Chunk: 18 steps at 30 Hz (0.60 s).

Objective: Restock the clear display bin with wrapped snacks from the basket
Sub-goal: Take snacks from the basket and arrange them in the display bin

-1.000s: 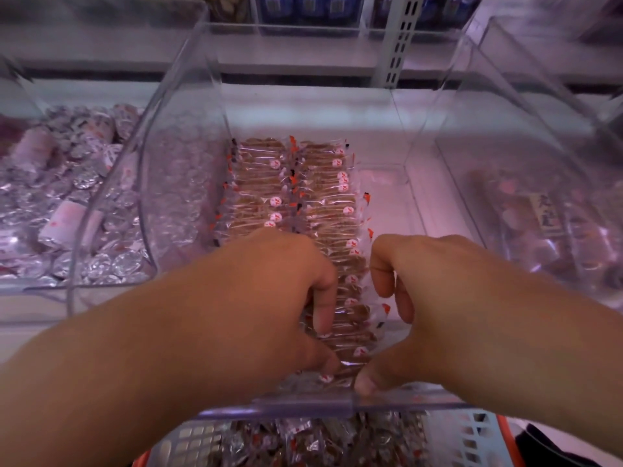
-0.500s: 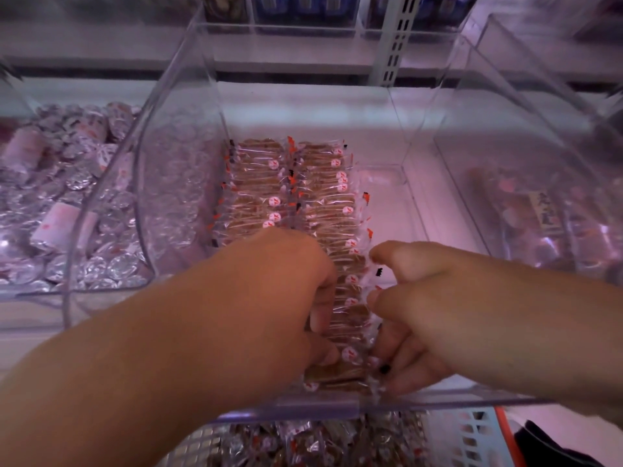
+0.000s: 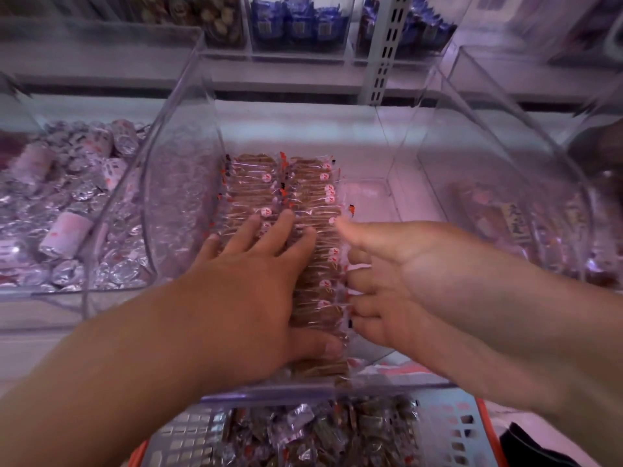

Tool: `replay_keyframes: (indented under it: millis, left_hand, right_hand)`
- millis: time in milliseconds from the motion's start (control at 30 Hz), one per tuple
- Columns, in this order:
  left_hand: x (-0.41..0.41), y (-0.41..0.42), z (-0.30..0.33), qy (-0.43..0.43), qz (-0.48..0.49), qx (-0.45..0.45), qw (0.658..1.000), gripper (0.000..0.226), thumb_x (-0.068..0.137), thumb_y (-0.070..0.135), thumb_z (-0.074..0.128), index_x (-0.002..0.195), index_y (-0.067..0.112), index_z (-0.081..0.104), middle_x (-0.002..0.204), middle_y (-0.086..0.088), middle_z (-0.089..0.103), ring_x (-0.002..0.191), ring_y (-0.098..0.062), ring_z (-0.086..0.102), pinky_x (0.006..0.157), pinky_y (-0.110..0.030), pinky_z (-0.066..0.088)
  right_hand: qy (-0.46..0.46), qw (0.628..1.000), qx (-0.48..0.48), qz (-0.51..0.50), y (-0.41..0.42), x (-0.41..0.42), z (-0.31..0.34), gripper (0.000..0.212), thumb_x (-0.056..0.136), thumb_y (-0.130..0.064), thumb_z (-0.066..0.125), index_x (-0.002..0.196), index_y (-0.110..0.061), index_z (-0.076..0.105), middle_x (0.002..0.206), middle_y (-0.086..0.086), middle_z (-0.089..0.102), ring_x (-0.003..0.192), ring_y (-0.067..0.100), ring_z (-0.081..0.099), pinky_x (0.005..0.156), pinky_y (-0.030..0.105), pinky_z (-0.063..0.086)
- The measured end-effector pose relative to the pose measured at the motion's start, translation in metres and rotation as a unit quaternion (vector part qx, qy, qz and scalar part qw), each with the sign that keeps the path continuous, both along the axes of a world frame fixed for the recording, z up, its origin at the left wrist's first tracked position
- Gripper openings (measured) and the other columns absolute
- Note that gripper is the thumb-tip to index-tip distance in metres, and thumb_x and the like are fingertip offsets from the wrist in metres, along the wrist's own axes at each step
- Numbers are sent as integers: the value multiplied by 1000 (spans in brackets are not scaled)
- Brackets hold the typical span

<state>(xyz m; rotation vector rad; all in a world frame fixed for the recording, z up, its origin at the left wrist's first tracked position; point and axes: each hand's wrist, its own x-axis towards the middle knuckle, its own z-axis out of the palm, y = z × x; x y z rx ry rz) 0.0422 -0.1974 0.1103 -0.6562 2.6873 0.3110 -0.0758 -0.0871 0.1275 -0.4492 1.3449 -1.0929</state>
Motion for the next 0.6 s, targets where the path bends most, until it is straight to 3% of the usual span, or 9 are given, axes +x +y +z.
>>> replay_keyframes:
  millis: [67, 133, 167, 233, 367, 433, 500, 533, 600]
  left_hand:
    - [-2, -2, -1, -26, 2, 6, 1000, 123, 41, 95, 15, 144, 43, -27, 154, 14, -38, 148, -20, -24, 119, -52, -1]
    - [-3, -2, -1, -25, 11, 27, 999, 118, 43, 95, 7, 144, 45, -27, 154, 16, -36, 148, -19, -24, 119, -51, -2]
    - [-3, -2, 0, -22, 20, 37, 999, 112, 48, 94, 3, 145, 47, -26, 154, 17, -35, 148, -18, -23, 119, -51, -2]
    - [-4, -4, -2, -19, 25, 32, 999, 88, 75, 83, 10, 147, 46, -23, 157, 15, -31, 149, -18, -20, 122, -50, 0]
    - [-9, -11, -3, -25, -11, -18, 999, 73, 101, 52, 31, 155, 30, -12, 163, 3, -19, 151, -24, -9, 123, -43, 5]
    - [-10, -11, 1, -15, -19, -25, 999, 71, 102, 45, 35, 157, 22, -4, 165, -3, -10, 152, -26, -2, 123, -38, 6]
    - [-10, -10, 6, -8, -14, -26, 1000, 67, 102, 41, 41, 156, 14, 12, 164, -8, 7, 149, -29, 14, 121, -38, 16]
    - [-9, -9, 11, 4, -11, -30, 999, 61, 101, 38, 43, 153, 12, 25, 159, -10, 21, 145, -30, 25, 117, -39, 24]
    - [-4, -2, 23, 52, -10, -49, 997, 41, 101, 34, 46, 133, 10, 52, 139, -11, 45, 129, -31, 45, 106, -40, 38]
  right_hand:
    - [0, 1000, 5, -6, 4, -4, 5, 38, 97, -45, 51, 88, -19, 77, 94, 4, 78, 90, 22, 75, 82, 32, 58]
    - [60, 998, 25, -26, 3, -5, 10, 39, 100, -44, 48, 81, -23, 75, 74, -7, 75, 69, 10, 73, 75, 30, 56]
    - [110, 992, 42, -38, 1, -4, 12, 40, 101, -44, 48, 76, -24, 72, 59, -15, 69, 55, 3, 67, 72, 29, 51]
    - [197, 976, 62, -61, -3, -5, 15, 32, 101, -42, 50, 80, -24, 66, 47, -17, 60, 48, 3, 59, 67, 25, 43]
    - [174, 981, 36, -80, -11, -6, 11, 25, 104, -35, 47, 83, -24, 57, 67, -12, 54, 65, 7, 52, 89, 31, 43]
    - [139, 988, 17, -67, -15, -3, 12, 29, 106, -28, 41, 85, -19, 59, 59, -4, 62, 53, 11, 60, 66, 17, 50]
    - [107, 993, -1, -51, -17, 3, 12, 33, 107, -23, 36, 86, -16, 59, 57, -1, 65, 44, 9, 61, 45, 14, 47]
    - [125, 991, 3, -41, -17, 4, 12, 32, 107, -23, 35, 87, -16, 59, 67, 1, 67, 53, 10, 63, 51, 17, 51]
    - [270, 963, 22, -2, -10, 9, 15, 26, 107, -25, 37, 103, -15, 60, 101, 3, 66, 86, 14, 61, 87, 29, 52]
